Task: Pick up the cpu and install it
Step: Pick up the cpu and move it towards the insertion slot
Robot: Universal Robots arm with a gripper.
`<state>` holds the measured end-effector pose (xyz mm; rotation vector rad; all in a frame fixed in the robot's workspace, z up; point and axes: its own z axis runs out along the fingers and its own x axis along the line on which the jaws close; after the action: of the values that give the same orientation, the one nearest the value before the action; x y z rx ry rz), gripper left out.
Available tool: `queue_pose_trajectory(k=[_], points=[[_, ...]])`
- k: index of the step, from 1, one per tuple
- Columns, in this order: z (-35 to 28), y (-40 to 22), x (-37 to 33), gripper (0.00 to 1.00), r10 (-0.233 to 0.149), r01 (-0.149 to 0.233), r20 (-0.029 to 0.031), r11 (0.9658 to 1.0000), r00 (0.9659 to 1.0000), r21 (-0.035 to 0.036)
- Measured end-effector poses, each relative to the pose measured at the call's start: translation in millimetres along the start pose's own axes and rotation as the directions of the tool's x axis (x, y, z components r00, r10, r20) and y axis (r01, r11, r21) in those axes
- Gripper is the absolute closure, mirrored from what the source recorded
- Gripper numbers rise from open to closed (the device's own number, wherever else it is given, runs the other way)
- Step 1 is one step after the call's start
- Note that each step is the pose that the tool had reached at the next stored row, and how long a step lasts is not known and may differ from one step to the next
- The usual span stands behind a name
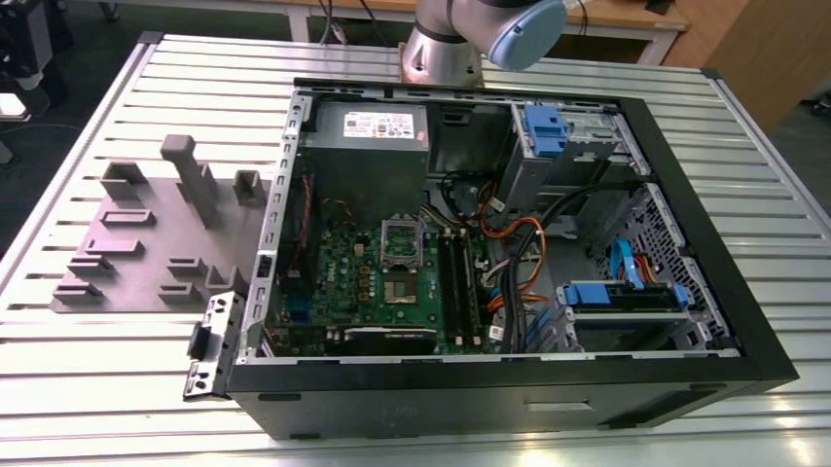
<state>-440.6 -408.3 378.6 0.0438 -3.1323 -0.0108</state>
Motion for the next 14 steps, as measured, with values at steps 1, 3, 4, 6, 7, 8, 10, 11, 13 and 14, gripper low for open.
queue_pose_trajectory(k=[1, 3, 4, 6, 7, 8, 10, 11, 13, 14], points=[[0.0, 0.0, 0.0, 0.53, 0.000, 0.000, 0.0001, 1.0000, 1.0000, -0.0001], [-0.1, 0.0, 0.0, 0.53, 0.000, 0.000, 0.0001, 1.0000, 1.0000, 0.0000], [-0.2, 0.0, 0.0, 0.53, 0.000, 0.000, 0.0000, 1.0000, 1.0000, 0.0000], [-0.2, 0.0, 0.0, 0.53, 0.000, 0.000, 0.0000, 1.0000, 1.0000, 0.0000], [-0.3, 0.0, 0.0, 0.53, 0.000, 0.000, 0.0000, 1.0000, 1.0000, 0.0000], [-0.4, 0.1, -0.2, 0.53, 0.000, 0.000, -0.0002, 1.0000, 1.0000, 0.0000], [-0.4, 0.0, -1.2, 0.53, 0.000, 0.000, -0.0002, 1.0000, 1.0000, 0.0000], [-0.3, 0.0, -1.8, 0.53, 0.000, 0.000, 0.0000, 1.0000, 1.0000, 0.0000], [-0.3, 0.0, -2.9, 0.53, 0.000, 0.000, 0.0000, 1.0000, 1.0000, 0.0000], [-0.3, -0.1, -3.1, 0.53, 0.000, 0.000, 0.0001, 1.0000, 1.0000, 0.0000]])
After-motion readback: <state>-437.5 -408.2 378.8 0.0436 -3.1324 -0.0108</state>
